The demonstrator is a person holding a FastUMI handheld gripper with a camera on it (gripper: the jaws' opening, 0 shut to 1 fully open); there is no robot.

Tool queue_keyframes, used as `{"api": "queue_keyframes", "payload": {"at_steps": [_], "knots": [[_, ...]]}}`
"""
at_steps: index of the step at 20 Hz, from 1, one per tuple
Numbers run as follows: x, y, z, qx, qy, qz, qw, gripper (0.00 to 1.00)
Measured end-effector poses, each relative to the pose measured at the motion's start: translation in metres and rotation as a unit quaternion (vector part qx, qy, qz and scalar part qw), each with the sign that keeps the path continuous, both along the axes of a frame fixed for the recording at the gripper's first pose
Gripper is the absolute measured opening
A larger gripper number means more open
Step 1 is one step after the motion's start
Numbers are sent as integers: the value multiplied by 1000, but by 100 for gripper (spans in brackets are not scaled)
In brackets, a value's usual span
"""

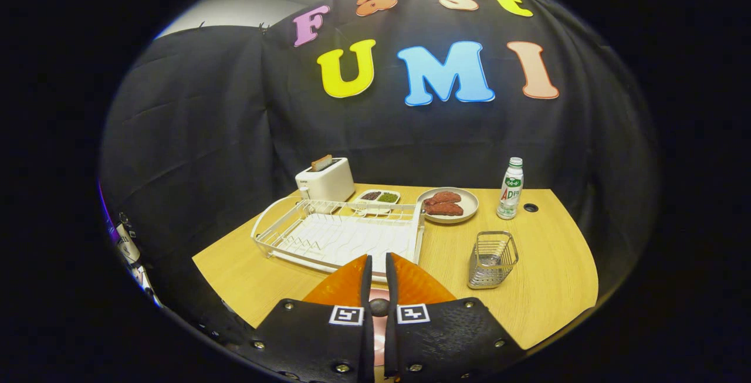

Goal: Take the plate from the dish rack, then take the spoon from the basket and place it into the plate.

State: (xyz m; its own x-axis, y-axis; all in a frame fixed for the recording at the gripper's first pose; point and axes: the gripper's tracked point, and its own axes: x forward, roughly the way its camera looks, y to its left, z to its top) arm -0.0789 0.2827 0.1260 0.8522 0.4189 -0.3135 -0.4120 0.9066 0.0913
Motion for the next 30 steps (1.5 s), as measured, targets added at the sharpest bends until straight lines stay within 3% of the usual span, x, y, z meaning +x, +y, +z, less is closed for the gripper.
{"api": "queue_keyframes", "payload": {"at_steps": [11, 23, 28, 29, 30], "knots": [[2, 49, -41, -27, 38, 54, 997, 6], [13, 80, -73, -67, 67, 87, 992, 11], [19, 85, -54, -75, 45, 89, 992, 20], [22, 85, -48, -76, 37, 89, 992, 31], [23, 83, -40, -75, 28, 86, 993, 31]]}}
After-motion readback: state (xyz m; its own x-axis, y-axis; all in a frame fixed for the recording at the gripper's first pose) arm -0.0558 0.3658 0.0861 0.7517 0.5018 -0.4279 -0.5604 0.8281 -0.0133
